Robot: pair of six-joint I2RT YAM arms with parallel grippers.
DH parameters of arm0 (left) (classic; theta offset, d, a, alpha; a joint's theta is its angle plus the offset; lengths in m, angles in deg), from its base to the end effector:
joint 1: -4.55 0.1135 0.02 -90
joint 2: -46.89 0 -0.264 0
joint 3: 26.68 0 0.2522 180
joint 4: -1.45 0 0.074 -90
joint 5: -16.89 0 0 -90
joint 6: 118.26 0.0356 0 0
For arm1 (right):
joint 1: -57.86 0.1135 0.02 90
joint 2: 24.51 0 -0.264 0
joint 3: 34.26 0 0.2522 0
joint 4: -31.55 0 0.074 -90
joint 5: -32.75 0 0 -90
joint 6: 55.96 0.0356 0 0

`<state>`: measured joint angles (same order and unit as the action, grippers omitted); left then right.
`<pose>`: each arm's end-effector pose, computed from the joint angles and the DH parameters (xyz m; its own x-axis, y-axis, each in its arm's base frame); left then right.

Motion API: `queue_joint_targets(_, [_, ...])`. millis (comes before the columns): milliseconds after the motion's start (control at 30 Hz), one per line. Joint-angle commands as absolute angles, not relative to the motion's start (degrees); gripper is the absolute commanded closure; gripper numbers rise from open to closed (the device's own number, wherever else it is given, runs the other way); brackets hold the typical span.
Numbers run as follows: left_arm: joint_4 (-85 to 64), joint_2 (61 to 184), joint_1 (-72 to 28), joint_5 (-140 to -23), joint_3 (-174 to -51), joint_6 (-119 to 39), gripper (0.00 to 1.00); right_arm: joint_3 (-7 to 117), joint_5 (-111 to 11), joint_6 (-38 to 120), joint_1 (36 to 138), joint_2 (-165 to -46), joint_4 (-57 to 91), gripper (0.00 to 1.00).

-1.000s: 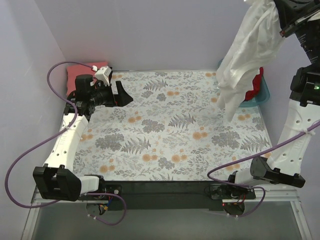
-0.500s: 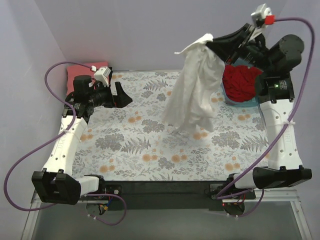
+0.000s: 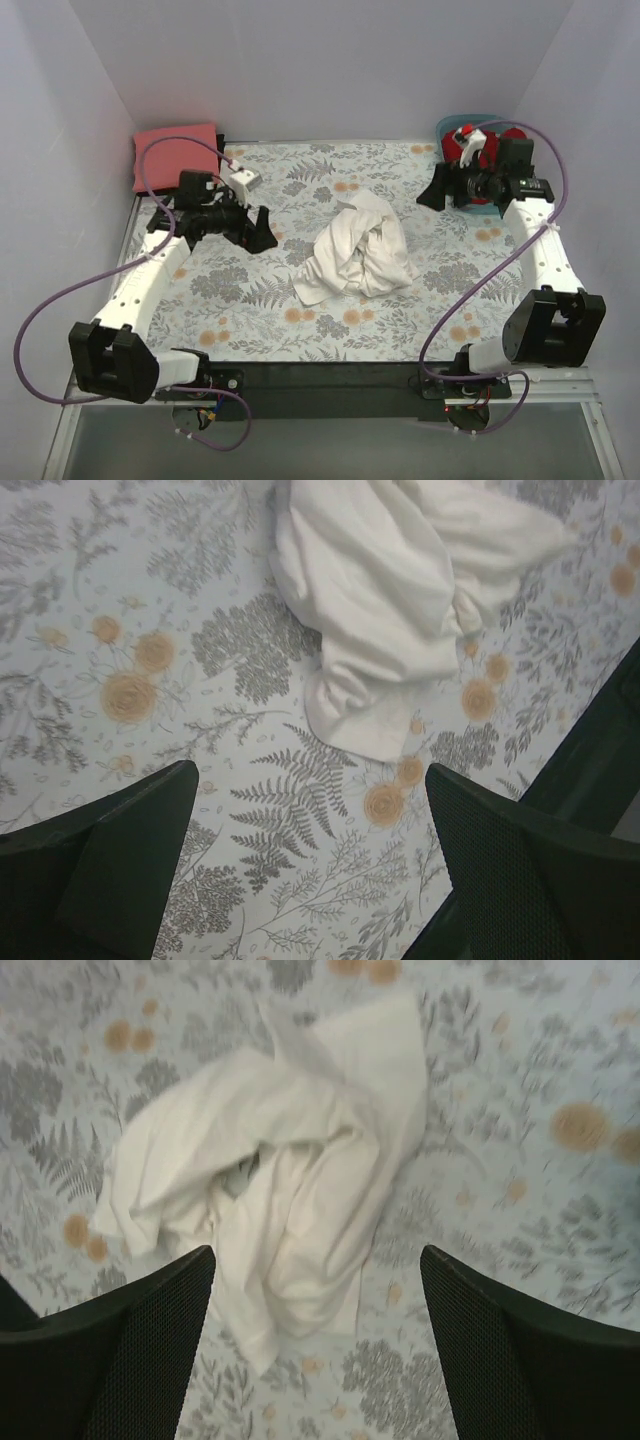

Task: Fold and stack the t-shirts
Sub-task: Move the tshirt to the center of the board, then flatten the tshirt out

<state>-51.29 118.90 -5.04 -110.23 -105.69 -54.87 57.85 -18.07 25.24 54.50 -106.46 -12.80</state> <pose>0.2530 -0.0645 0.3220 -0.8769 -0.2141 -0.4304 0.1738 0.6937 -0.6990 0.3161 0.0040 0.3623 -0.4815 -0.0905 -0.8718 -0.5565 0.8000 0.2243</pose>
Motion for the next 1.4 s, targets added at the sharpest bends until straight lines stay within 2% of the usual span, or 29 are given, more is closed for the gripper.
queue_joint_targets(0, [-54.33, 121.24, -12.55, -108.10, -100.48, -47.25, 0.03, 48.80, -22.17, 15.42, 56.00, -102.56, -22.63, 0.12])
queue_joint_targets(100, [-50.39, 123.43, -19.68, -101.25, -95.29, -47.07, 0.05, 42.37, -24.63, 13.91, 56.62, -102.20, -22.55, 0.14])
queue_joint_targets(267, [-44.58, 128.44, -26.12, -94.84, -92.73, -48.91, 0.07, 39.36, -27.63, 13.03, 57.41, -106.93, -20.53, 0.18])
queue_joint_targets(367, [-42.73, 130.56, -28.67, -92.81, -93.17, -49.44, 0.10, 39.18, -28.33, 13.30, 57.77, -110.19, -19.30, 0.23])
queue_joint_targets(533, [-40.88, 130.03, -34.03, -92.45, -92.47, -48.22, 0.23, 37.08, -29.47, 15.14, 59.96, -113.19, -16.58, 0.39])
queue_joint_targets(667, [-40.35, 130.21, -39.30, -91.13, -91.76, -46.81, 0.28, 35.66, -29.30, 16.72, 61.63, -115.12, -14.47, 0.40])
queue_joint_targets(867, [-37.90, 134.59, -41.42, -88.14, -91.94, -46.19, 0.37, 34.52, -29.21, 18.92, 64.79, -116.27, -11.92, 0.41])
queue_joint_targets(1033, [-36.40, 138.20, -42.74, -86.21, -90.80, -45.14, 0.42, 33.82, -29.65, 19.89, 65.77, -117.93, -10.69, 0.45])
queue_joint_targets(1067, [-34.91, 138.82, -42.91, -84.90, -89.58, -44.88, 0.45, 33.73, -29.83, 19.89, 65.94, -118.20, -10.42, 0.48])
queue_joint_targets(1167, [-33.41, 140.75, -42.91, -80.08, -88.17, -44.79, 0.66, 33.90, -30.35, 20.41, 65.94, -119.08, -10.24, 0.60])
queue_joint_targets(1200, [-33.32, 140.76, -42.91, -78.92, -87.99, -44.96, 0.76, 34.17, -30.79, 20.42, 65.94, -118.99, -10.42, 0.68])
queue_joint_targets(1267, [-34.02, 139.10, -42.39, -77.42, -87.29, -45.05, 0.91, 34.52, -32.11, 20.07, 65.94, -118.38, -10.42, 0.75])
queue_joint_targets(1300, [-34.46, 137.87, -41.78, -76.90, -86.85, -46.09, 1.00, 34.69, -33.42, 19.11, 65.94, -118.03, -10.77, 0.84])
queue_joint_targets(1367, [-39.26, 133.04, -37.76, -79.25, -87.63, -46.98, 1.00, 35.83, -34.83, 18.31, 65.94, -116.62, -11.47, 0.95])
